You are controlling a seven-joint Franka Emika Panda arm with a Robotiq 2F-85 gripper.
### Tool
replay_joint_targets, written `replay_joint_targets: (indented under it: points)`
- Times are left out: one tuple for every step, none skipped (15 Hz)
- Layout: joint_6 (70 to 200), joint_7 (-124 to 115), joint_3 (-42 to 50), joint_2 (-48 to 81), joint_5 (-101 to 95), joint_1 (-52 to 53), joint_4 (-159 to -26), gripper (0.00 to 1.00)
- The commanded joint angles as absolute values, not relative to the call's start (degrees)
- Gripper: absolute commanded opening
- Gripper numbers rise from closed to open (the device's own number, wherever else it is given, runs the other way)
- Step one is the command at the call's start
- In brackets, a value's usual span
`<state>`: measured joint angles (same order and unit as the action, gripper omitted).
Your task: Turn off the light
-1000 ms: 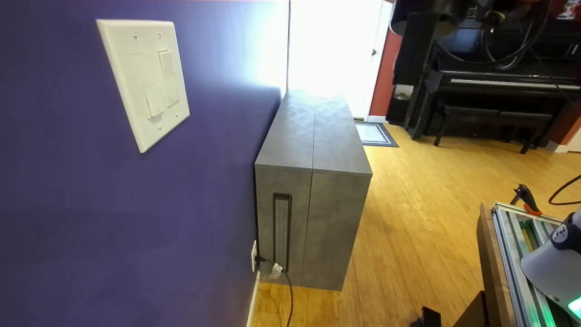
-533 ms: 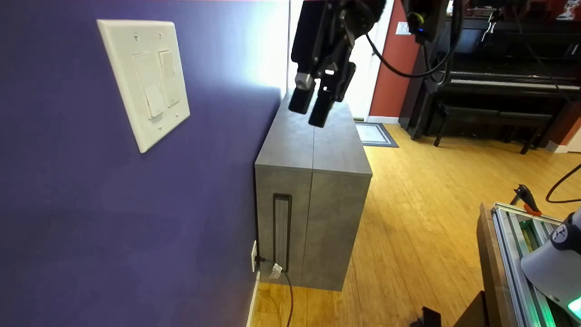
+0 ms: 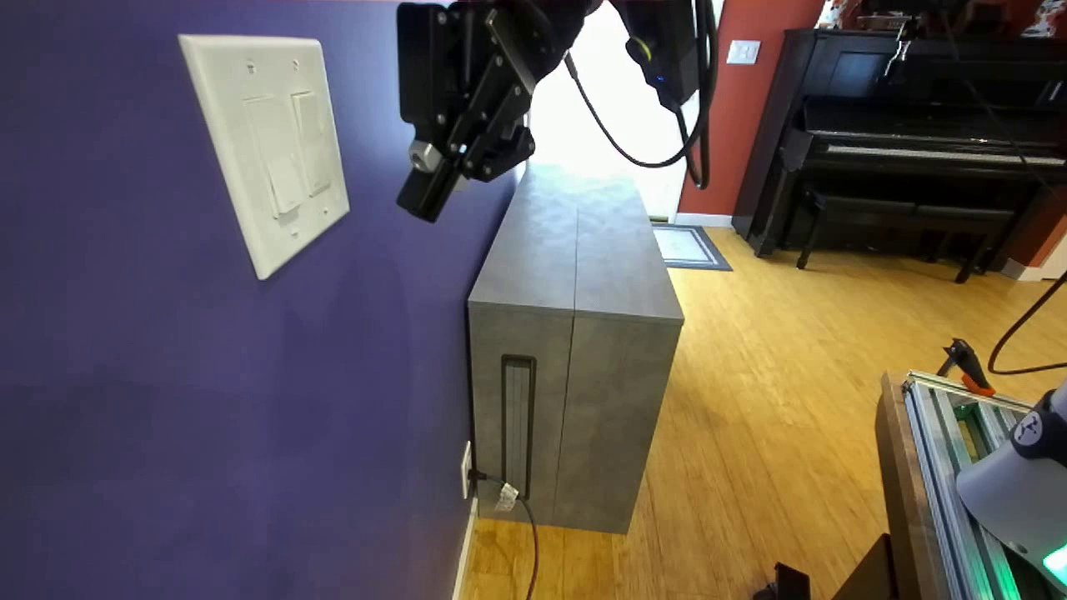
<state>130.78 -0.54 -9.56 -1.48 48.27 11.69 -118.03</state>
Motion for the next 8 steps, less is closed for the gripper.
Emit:
replay_joint_targets:
  points:
    - [130.7,-0.08,-10.01,-0.49,48.84,11.3,-116.96,0.02]
    - [130.7,0.39,-10.06,0.41,49.17,11.3,-116.13,0.01]
    - [130.7,0.55,-10.09,1.0,49.22,11.29,-115.53,0.01]
    - [130.7,0.58,-10.11,1.37,49.21,11.29,-115.14,0.01]
    - [130.7,0.6,-10.11,1.48,49.21,11.29,-115.02,0.01]
    - [130.7,0.6,-10.12,1.48,49.21,11.29,-115.0,0.01]
    - [130.7,0.6,-10.13,1.48,49.21,11.29,-114.98,0.01]
    - [130.7,0.61,-10.13,1.48,49.21,11.29,-114.97,0.0]
